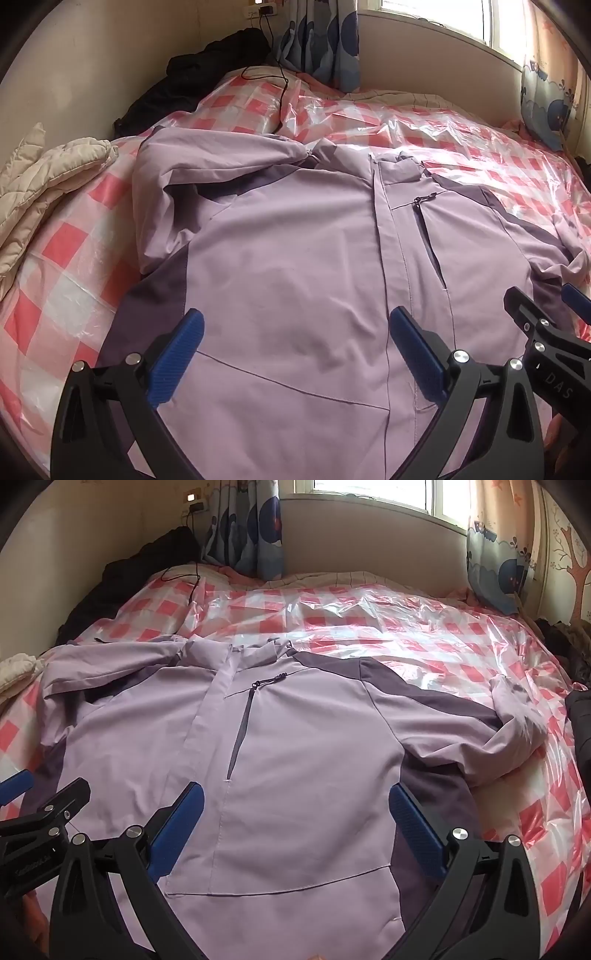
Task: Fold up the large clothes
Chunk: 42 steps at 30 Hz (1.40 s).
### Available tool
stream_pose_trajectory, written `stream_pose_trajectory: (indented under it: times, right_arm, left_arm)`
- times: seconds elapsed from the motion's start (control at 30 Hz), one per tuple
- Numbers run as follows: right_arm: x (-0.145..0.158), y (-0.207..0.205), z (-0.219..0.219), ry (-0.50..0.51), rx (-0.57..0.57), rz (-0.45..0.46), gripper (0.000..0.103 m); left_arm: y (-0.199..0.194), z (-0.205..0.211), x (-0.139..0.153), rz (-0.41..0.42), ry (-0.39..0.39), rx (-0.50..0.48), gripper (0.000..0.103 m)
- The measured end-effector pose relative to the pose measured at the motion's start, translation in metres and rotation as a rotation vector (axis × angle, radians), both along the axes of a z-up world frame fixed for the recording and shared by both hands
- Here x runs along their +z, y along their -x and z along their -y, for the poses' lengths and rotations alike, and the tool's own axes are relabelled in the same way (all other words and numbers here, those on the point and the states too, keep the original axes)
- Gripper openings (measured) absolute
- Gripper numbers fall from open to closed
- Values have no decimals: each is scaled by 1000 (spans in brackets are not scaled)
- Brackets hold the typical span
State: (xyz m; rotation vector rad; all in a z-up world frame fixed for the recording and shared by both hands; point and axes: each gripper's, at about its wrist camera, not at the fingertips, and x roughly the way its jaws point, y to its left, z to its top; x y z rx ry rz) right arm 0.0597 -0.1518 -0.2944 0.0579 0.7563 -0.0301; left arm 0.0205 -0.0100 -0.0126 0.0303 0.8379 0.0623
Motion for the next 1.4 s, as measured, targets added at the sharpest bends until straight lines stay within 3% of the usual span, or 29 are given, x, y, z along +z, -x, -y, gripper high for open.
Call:
stream_pose_trajectory:
  times: [1.03,1.4]
  right_arm:
    - [-4,-2,4,-19,-4,50,97]
    - [-5,-2,5,-15,-4,23,97]
  left_arm:
    - [-7,9,-3,22,-8,11,96]
    - [-6,13,-1,38,-3,13,96]
